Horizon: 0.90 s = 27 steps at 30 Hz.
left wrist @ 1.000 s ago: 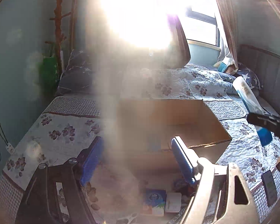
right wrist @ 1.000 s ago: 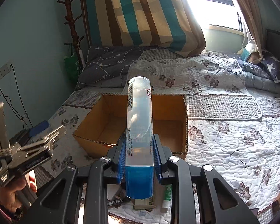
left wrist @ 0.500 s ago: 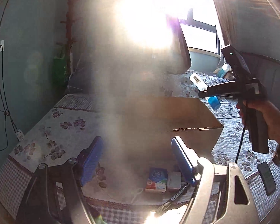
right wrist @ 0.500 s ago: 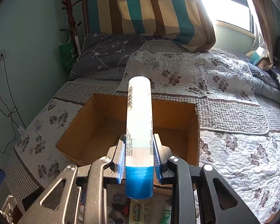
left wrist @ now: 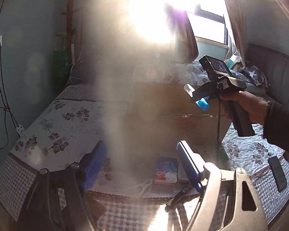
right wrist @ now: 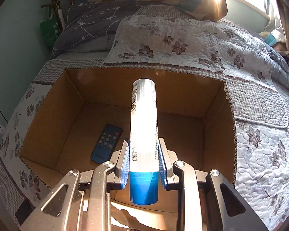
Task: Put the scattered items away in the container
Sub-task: 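Lower the tube into the box and open the right gripper while the left withdraws, then grasp the white clothespin with the left gripper while the right tool returns to the items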
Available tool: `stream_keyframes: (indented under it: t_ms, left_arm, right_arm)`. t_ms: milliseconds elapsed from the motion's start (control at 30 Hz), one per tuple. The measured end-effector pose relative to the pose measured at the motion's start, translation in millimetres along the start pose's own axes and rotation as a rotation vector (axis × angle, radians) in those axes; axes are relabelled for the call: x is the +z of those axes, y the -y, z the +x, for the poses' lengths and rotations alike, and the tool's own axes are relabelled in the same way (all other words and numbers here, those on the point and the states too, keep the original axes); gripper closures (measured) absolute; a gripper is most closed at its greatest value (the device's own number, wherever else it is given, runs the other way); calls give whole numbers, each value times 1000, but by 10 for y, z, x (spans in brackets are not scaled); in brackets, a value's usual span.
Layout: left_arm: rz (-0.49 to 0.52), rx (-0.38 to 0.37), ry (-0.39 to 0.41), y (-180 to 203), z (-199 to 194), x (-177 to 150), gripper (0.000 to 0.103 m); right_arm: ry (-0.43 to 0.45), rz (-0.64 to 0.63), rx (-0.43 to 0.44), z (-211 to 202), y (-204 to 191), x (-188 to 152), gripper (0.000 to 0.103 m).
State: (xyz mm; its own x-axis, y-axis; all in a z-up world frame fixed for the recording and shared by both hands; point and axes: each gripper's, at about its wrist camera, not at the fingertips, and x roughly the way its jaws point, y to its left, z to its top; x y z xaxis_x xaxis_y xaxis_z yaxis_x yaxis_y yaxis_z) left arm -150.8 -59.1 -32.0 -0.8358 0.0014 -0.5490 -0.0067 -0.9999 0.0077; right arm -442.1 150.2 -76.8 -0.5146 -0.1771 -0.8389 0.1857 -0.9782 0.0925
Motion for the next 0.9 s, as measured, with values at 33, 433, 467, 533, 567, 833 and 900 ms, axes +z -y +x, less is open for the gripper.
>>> stream_keyframes:
  t_ms: [33,433,467,533,567,833,900]
  left_arm:
    - [-1,0,-3,-12,2,-7,0]
    - [0,-7,-40,-54,30,-41,0]
    - [-3,-6,-42,-59,34,-41,0]
    - [-10,-1,-42,-81,37,-44,0]
    - [-15,0,-41,-100,34,-45,0]
    - [-103,20,-52,-515,25,-204,0]
    - [-114,27,-80,-620,86,-310,0]
  right_arm:
    - [-21,3,-4,54,6,6,77]
    - [-246,60,-40,536,135,-57,70]
    - [-244,57,-50,531,135,-57,65]
    - [-214,56,-63,462,140,-58,50]
    - [-192,58,-67,401,145,-64,50]
    - [135,94,-92,-795,266,-583,48]
    - [213,103,-112,-1109,295,-908,41]
